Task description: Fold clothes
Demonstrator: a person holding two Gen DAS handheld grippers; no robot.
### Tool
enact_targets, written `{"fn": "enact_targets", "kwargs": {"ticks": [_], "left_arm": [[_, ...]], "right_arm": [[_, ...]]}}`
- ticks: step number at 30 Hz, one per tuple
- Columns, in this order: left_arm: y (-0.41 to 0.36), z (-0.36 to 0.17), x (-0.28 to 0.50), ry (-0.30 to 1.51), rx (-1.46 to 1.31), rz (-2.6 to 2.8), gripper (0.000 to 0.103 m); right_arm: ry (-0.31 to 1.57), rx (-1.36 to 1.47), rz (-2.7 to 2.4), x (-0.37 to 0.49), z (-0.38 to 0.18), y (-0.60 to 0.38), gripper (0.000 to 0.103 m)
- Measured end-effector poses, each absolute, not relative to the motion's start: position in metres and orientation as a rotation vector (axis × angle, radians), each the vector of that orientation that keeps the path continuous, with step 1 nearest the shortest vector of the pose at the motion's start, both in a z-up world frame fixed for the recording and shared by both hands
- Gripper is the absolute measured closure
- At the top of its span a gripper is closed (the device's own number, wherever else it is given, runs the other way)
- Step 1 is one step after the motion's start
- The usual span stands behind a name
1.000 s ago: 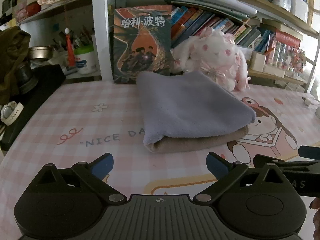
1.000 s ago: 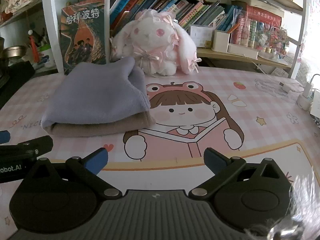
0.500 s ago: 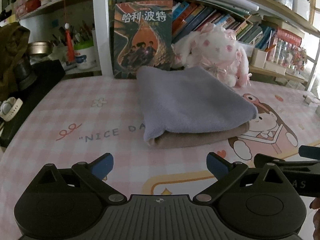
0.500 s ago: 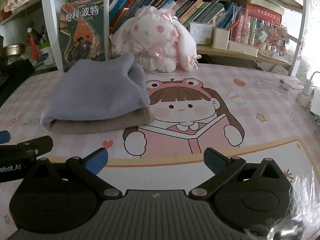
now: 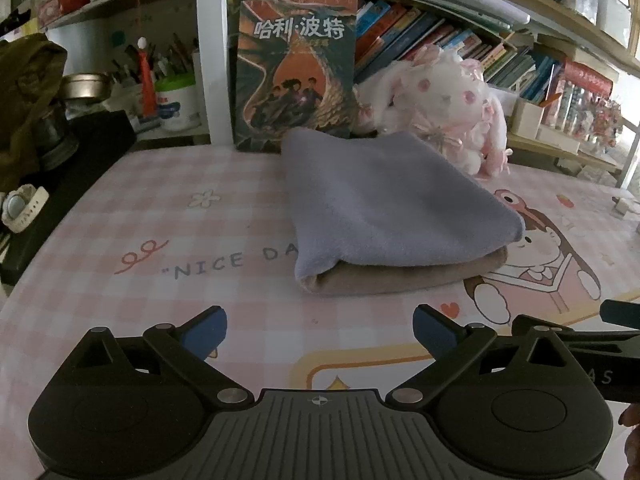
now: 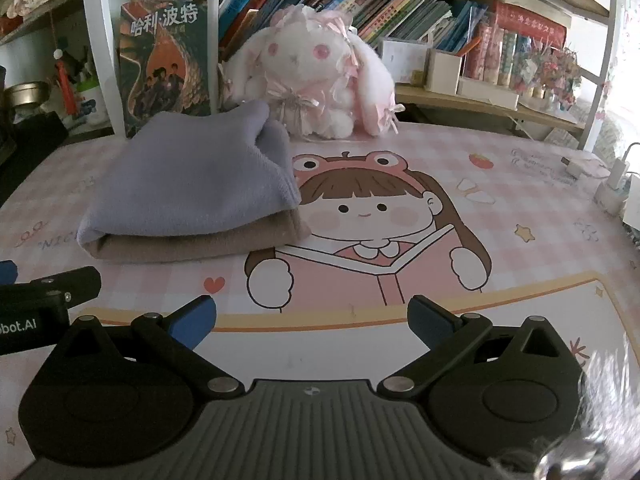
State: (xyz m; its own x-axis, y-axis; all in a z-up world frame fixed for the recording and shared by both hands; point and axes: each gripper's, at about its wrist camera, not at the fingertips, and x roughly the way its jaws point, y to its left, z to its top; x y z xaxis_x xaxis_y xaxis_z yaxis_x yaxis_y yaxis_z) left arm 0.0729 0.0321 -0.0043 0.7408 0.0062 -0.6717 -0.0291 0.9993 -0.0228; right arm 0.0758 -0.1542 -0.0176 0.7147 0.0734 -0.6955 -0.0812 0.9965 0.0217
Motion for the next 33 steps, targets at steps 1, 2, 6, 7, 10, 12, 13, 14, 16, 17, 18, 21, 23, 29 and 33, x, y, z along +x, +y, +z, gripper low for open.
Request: {"fn": "enact_targets", "kwargs": {"ticks": [1, 2, 6, 7, 10, 12, 13, 14, 16, 17, 18, 21, 23, 29, 33], "left_arm": [[0.0320, -0.0044, 0.0731, 0.737, -0.032, 0.019, 0.002], [0.0320, -0.0044, 0.0732, 0.738, -0.032, 0.018, 0.002], [0.0317, -0.0048, 0.0737, 0.741, -0.032, 0.016, 0.002], [0.0315, -0.0048, 0.0736, 0.741, -0.032, 0.016, 0.002], [0.0312, -0.0047, 0.0736, 0.743, -0.033, 0.016, 0.002], [0.0311, -0.0046, 0.0739, 0.744, -0.034, 0.016, 0.002], [0.0311, -0.0045, 0.0741, 0.745, -0.034, 0.015, 0.002], [0.0311, -0.0045, 0.0743, 0.746, -0.034, 0.015, 0.002], [0.0310, -0.0048, 0.0738, 0.748, -0.033, 0.014, 0.002], [0.0309, -0.0050, 0.0737, 0.749, -0.032, 0.011, 0.002], [0.0308, -0.0052, 0.0737, 0.750, -0.029, 0.009, 0.002], [0.0300, -0.0054, 0.0736, 0.751, -0.024, 0.006, 0.002], [0.0303, -0.0054, 0.0738, 0.751, -0.027, 0.005, 0.002], [0.0306, -0.0049, 0.0729, 0.744, -0.019, 0.028, 0.000], [0.0297, -0.0049, 0.0723, 0.742, -0.007, 0.033, 0.000]], "right_arm": [[0.771, -0.011, 0.086, 0.0761, -0.0177, -0.1541, 0.000], [0.771, -0.011, 0.087, 0.0764, -0.0177, -0.1541, 0.000], [0.773, -0.011, 0.087, 0.0767, -0.0182, -0.1545, 0.000], [0.774, -0.011, 0.087, 0.0768, -0.0184, -0.1545, 0.000], [0.775, -0.010, 0.087, 0.0769, -0.0185, -0.1543, 0.000], [0.775, -0.010, 0.088, 0.0770, -0.0185, -0.1541, 0.000], [0.776, -0.010, 0.088, 0.0770, -0.0186, -0.1540, 0.000], [0.776, -0.010, 0.088, 0.0771, -0.0186, -0.1539, 0.000], [0.776, -0.010, 0.089, 0.0772, -0.0187, -0.1540, 0.000], [0.776, -0.009, 0.089, 0.0773, -0.0188, -0.1540, 0.000], [0.777, -0.009, 0.089, 0.0775, -0.0189, -0.1539, 0.000], [0.777, -0.008, 0.088, 0.0775, -0.0191, -0.1539, 0.000], [0.777, -0.008, 0.087, 0.0773, -0.0191, -0.1538, 0.000], [0.775, -0.006, 0.088, 0.0767, -0.0189, -0.1533, 0.000], [0.776, -0.004, 0.087, 0.0767, -0.0190, -0.1537, 0.000]]}}
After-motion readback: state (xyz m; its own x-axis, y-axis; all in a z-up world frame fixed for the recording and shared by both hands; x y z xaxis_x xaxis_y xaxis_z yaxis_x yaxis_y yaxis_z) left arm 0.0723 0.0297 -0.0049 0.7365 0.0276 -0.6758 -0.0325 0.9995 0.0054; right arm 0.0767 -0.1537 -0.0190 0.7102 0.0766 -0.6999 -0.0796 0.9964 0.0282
